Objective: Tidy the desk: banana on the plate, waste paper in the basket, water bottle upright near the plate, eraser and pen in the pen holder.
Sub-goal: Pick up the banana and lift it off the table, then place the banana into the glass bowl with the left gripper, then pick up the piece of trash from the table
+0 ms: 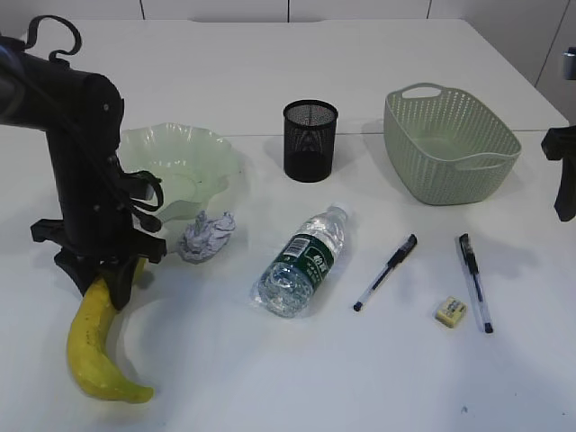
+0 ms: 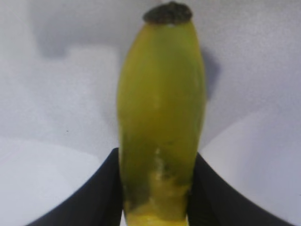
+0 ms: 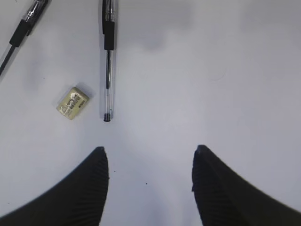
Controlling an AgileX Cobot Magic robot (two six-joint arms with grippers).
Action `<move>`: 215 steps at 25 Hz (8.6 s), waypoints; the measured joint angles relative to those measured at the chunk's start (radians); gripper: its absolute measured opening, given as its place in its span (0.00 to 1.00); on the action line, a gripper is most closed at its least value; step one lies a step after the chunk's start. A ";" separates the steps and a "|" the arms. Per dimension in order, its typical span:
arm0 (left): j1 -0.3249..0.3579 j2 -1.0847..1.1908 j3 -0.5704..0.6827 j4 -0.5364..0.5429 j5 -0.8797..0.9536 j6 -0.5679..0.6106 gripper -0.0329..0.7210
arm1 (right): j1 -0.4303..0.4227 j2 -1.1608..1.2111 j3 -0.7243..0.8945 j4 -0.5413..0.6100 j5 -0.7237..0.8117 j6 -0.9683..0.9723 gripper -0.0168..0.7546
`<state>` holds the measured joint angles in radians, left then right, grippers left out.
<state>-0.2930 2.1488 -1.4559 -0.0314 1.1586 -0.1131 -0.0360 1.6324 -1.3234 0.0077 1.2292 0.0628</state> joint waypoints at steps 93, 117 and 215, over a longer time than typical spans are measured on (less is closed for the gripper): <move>0.169 0.236 -0.839 -0.081 0.022 0.000 0.40 | 0.000 0.000 0.000 -0.025 -0.004 -0.002 0.58; 0.169 0.298 -0.841 -0.083 0.007 0.000 0.42 | 0.000 0.000 0.000 -0.038 -0.004 -0.002 0.58; -0.146 -0.224 -0.279 -0.038 0.084 0.161 0.60 | 0.000 0.000 0.000 -0.030 -0.004 -0.002 0.58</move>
<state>-0.4386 1.9245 -1.7351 -0.0693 1.2428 0.0475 -0.0360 1.6324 -1.3234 -0.0223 1.2248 0.0610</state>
